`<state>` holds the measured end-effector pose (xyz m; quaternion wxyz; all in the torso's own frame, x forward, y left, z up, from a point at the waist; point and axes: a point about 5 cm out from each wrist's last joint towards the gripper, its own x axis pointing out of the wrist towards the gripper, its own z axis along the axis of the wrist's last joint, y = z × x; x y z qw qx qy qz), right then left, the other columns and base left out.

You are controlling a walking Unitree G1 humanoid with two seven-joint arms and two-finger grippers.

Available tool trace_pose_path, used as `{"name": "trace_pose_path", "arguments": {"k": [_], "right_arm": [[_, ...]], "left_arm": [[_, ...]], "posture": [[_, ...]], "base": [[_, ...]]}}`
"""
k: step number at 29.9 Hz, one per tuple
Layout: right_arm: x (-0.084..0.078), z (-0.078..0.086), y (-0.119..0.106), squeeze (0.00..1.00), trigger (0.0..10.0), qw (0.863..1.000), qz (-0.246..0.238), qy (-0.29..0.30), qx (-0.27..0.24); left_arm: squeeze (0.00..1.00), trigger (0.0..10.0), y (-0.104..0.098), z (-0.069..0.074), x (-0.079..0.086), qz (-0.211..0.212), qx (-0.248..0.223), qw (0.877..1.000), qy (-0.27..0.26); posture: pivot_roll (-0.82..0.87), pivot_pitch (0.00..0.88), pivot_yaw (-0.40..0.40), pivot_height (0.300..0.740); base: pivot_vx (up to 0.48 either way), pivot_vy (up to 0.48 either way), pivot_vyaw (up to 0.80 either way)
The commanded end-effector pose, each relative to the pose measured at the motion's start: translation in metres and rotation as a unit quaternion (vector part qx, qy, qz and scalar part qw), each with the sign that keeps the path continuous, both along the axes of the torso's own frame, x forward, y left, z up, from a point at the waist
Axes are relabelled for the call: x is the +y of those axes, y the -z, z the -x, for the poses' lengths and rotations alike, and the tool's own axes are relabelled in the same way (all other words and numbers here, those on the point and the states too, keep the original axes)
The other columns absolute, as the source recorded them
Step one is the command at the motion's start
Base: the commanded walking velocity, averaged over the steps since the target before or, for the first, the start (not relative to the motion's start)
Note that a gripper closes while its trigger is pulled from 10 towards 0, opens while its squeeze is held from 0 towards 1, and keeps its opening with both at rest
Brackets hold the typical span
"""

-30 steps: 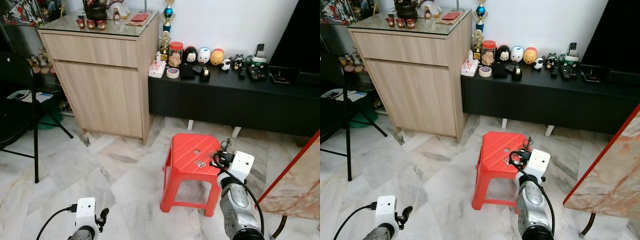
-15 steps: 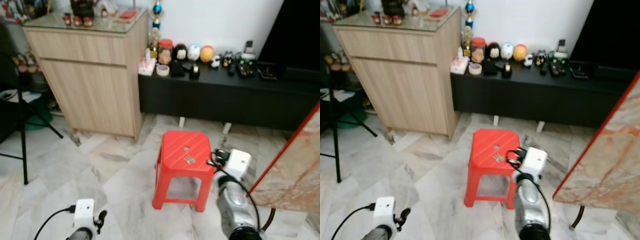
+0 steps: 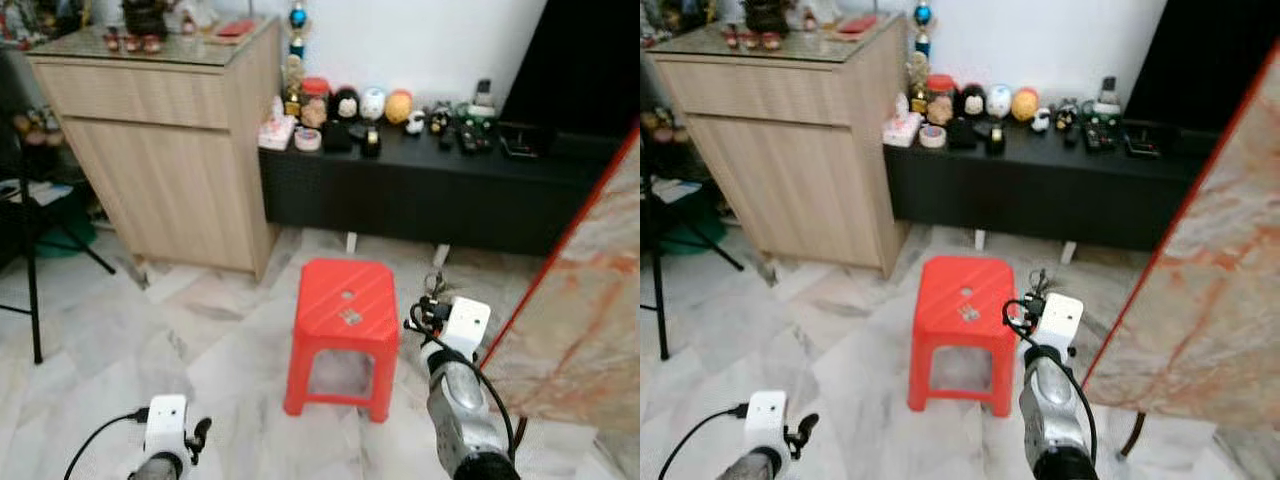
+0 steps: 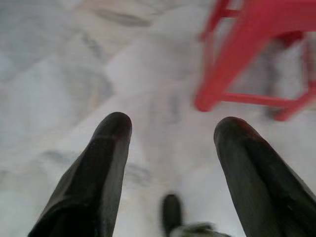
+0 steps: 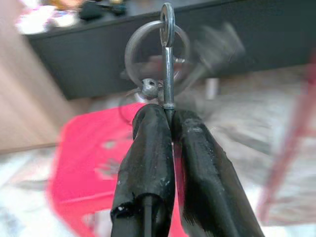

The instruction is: Hang keys on a hook

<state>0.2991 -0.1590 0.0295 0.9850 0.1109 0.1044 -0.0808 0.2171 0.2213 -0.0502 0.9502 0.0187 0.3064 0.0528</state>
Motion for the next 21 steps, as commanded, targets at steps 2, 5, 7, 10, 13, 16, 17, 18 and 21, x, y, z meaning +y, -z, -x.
{"name": "trace_pose_path", "arguments": {"k": [2,5,7,10,13,16,17,18,21], "right_arm": [[0.0021,-0.0047,-0.0067,0.0,10.0,1.0,-0.003,0.002,-0.015],[0.0025,-0.0048,-0.007,0.0,10.0,1.0,-0.003,0.001,-0.016],[0.0028,-0.0049,-0.0074,0.0,10.0,1.0,-0.003,0.001,-0.017],[0.0026,-0.0053,-0.008,0.0,10.0,1.0,-0.002,0.001,-0.018],[0.0027,-0.0054,-0.008,0.0,10.0,1.0,-0.001,0.001,-0.018],[0.0029,-0.0054,-0.008,0.0,10.0,1.0,0.001,0.001,-0.019],[0.0028,-0.0049,-0.0079,0.0,10.0,1.0,0.002,0.001,-0.019],[0.0027,-0.0047,-0.0078,0.0,10.0,1.0,0.002,0.001,-0.019],[0.0025,-0.0046,-0.0077,0.0,10.0,1.0,0.002,0.002,-0.02]], "left_arm": [[0.0,10.0,0.0018,0.0032,0.0014,-0.003,0.006,1.0,0.003],[0.0,10.0,0.0018,0.0029,0.0009,-0.002,0.006,1.0,0.003],[0.0,10.0,0.0018,0.0027,0.0005,-0.002,0.006,1.0,0.003],[0.0,10.0,0.0017,0.0022,-0.0009,-0.001,0.005,1.0,0.004],[0.0,10.0,0.0016,0.0019,-0.001,-0.001,0.005,1.0,0.004],[0.0,10.0,0.0013,0.0013,-0.0013,-0.001,0.004,1.0,0.004],[0.0,10.0,0.0013,0.0012,-0.0017,0.0,0.004,1.0,0.005],[0.0,10.0,0.0014,0.0011,-0.0021,0.0,0.005,1.0,0.006],[0.0,10.0,0.0015,0.0009,-0.0025,0.0,0.005,1.0,0.006]], "posture": [[0.03,0.0,-0.052,0.74],[0.03,0.0,-0.051,0.74],[0.03,0.0,-0.052,0.74],[0.03,0.0,-0.052,0.74],[0.03,0.0,-0.052,0.74],[0.03,0.0,-0.052,0.74],[0.03,0.0,-0.052,0.74],[0.03,0.0,-0.051,0.74],[0.03,0.0,-0.05,0.74]], "base": [[0.0,-0.315,0.0],[0.0,-0.314,0.0],[0.0,-0.319,0.0],[0.0,-0.321,0.0],[0.0,-0.32,0.0],[0.0,-0.322,0.0],[0.0,-0.319,0.0],[0.0,-0.326,0.0],[0.0,-0.325,0.0]]}}
